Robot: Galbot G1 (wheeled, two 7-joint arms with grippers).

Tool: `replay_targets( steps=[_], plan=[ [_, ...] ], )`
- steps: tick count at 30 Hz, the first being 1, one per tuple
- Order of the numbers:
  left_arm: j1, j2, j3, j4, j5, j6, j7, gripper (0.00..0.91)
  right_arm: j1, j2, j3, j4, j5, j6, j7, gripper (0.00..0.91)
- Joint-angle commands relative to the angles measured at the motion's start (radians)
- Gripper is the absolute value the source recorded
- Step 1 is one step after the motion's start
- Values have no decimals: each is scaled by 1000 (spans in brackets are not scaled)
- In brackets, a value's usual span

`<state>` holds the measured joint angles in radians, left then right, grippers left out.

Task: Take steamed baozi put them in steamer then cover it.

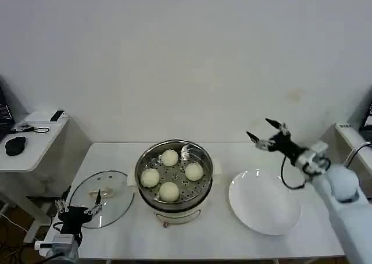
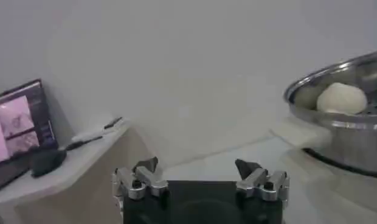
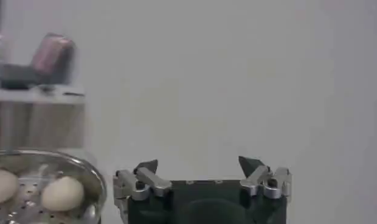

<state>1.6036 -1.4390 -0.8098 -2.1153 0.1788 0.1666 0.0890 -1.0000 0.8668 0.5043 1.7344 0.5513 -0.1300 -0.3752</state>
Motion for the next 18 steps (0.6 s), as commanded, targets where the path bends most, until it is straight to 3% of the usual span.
replay_targets(
  steps=[1,8,18],
  plan=[
    [4,67,16,61,412,-82,-11,907,-387,129,212,102,17,86,225,907],
    [-76,111,50,274,967,-253,-177,907,-367,183,205,122,32,78,222,907],
    [-147,135,67,390,1072,-263,-120,907,-359,200,217,111,39,79,185,907]
  ],
)
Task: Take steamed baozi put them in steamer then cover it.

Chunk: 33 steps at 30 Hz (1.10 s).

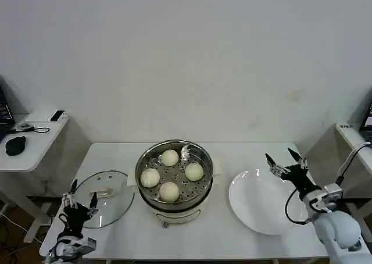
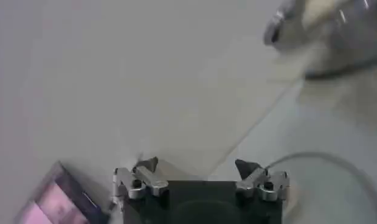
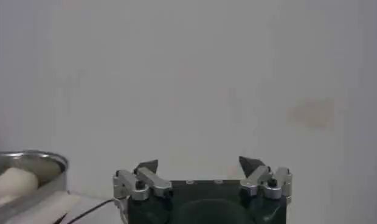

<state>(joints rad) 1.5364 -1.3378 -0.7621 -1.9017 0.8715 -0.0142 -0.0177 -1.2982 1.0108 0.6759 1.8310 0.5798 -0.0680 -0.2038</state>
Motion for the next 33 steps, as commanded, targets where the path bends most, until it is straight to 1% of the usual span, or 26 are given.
replay_targets(
  steps=[1,14,21,33],
  plan=[
    [-84,34,19,180,384,-80,-10,907,-60,57,45,13,11,17,12,907],
    [-173,61,53,292,377,-52,43,907,-35,29,41,-26,10,11,13,907],
    [-221,66,46,352,383,-61,43,907,-35,21,42,-27,9,6,9,907],
    [-284,62,52,368,383,-60,65,907,-41,35,44,-34,0,7,8,907]
  ],
)
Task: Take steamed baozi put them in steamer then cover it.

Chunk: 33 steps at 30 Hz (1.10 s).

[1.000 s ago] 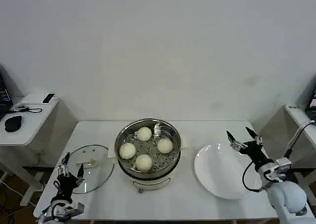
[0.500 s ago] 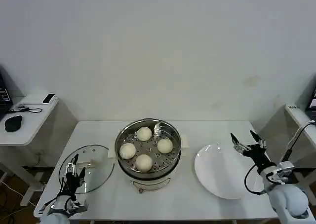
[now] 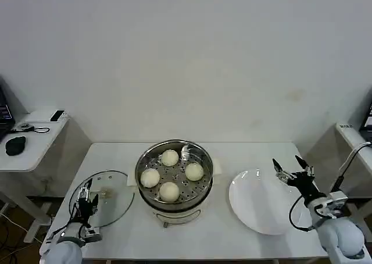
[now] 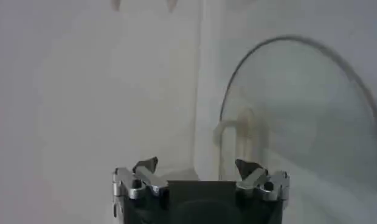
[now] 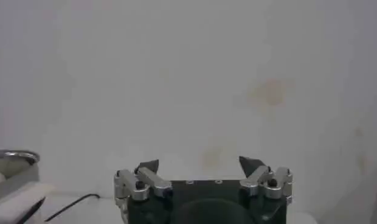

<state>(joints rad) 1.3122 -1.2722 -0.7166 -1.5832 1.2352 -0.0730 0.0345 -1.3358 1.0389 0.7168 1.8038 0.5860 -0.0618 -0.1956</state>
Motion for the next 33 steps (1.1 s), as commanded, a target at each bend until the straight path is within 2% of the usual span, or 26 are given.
replay_targets(
  steps=[1,25,26,27,28,29,32,33],
  plan=[
    [-66,-3,10,58,20,-2,13,907,-4,10,3,-5,-7,1,0,907],
    [-165,-23,53,207,-70,24,-86,907,-34,34,21,-30,-29,12,-1,907],
    [-168,-28,54,217,-71,29,-102,887,-34,34,21,-33,-30,13,-1,907],
    [-170,-30,54,223,-72,31,-110,856,-34,34,21,-34,-32,13,-1,907],
    [-171,-32,55,231,-72,31,-118,715,-34,34,21,-34,-33,13,-1,907],
    [-172,-31,56,236,-72,31,-120,615,-41,28,22,-28,-32,14,-1,907],
    [-176,-28,55,254,-74,29,-128,181,-46,17,25,-22,-31,14,-2,907],
    [-179,-29,54,260,-74,28,-131,81,-46,16,27,-22,-30,14,-2,907]
  ],
)
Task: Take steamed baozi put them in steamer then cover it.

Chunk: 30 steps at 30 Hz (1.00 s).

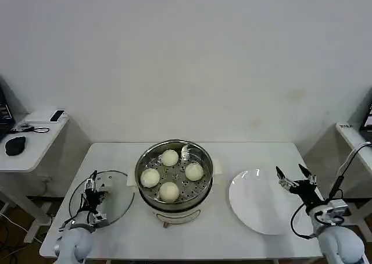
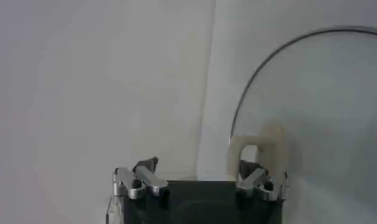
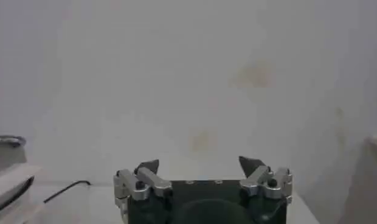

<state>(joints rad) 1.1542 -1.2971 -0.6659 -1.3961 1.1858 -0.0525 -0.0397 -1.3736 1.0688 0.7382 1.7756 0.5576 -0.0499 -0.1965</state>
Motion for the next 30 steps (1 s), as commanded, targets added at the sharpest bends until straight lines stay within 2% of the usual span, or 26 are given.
replay_targets(
  steps=[1,4,18,24,30],
  plan=[
    [-22,-6,2,76,-24,7,-58,60,-9,-14,7,6,-2,1,-1,907],
    [-22,-9,3,84,-26,7,-63,0,-10,-14,4,1,-3,2,-2,907],
    [7,-33,-17,48,-71,10,-154,0,-10,-24,21,-3,10,3,0,907],
    [63,-32,-27,-59,-69,26,-151,0,2,-20,38,10,31,-5,3,907],
    [133,-18,-66,-231,-17,105,-116,0,26,-8,37,14,38,-7,3,907]
  ],
)
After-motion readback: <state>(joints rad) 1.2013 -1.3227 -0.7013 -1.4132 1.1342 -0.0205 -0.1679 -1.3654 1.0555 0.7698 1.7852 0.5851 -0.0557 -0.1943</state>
